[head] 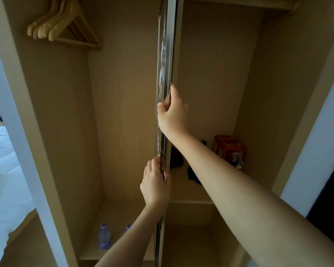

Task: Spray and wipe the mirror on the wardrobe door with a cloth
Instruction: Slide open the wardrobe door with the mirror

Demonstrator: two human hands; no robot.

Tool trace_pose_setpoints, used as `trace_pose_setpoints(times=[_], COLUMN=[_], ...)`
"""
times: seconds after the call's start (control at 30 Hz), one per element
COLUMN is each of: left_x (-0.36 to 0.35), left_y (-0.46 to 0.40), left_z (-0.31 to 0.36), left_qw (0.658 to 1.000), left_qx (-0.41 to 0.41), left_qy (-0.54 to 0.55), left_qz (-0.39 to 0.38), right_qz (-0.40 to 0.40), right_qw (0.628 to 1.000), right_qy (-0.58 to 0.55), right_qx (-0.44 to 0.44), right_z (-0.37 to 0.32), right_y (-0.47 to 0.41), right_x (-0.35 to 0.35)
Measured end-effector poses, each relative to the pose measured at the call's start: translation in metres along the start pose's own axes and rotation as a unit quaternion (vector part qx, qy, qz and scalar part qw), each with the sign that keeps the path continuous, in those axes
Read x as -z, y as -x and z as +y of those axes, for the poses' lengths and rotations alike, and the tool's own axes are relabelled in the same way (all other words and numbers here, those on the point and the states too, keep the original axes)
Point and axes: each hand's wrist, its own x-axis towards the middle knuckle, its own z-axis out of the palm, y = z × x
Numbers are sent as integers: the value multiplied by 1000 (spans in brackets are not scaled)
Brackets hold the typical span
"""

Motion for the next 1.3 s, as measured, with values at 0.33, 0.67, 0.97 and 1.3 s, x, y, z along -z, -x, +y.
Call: trace_pose_setpoints(times=[0.33, 0.67, 0.97, 1.3], left_x=[13, 18, 26, 41], left_y=[13, 25, 37, 54], left_z=[-1, 1, 5, 10], left_qw=[1000, 1000, 1000, 1000], left_qx=[-8, -10, -9, -13], left_qy=[0, 2, -1, -3], left_qz=[-3, 0, 7, 7], right_qz=[6, -9, -4, 5], right_qw=[1000, 1000, 1000, 999], right_qy=[3, 3, 5, 21], right_qx=[12, 9, 15, 24], right_z=[-11, -18, -22, -31], right_y=[18, 30, 41, 57], right_x=[7, 18, 24, 32])
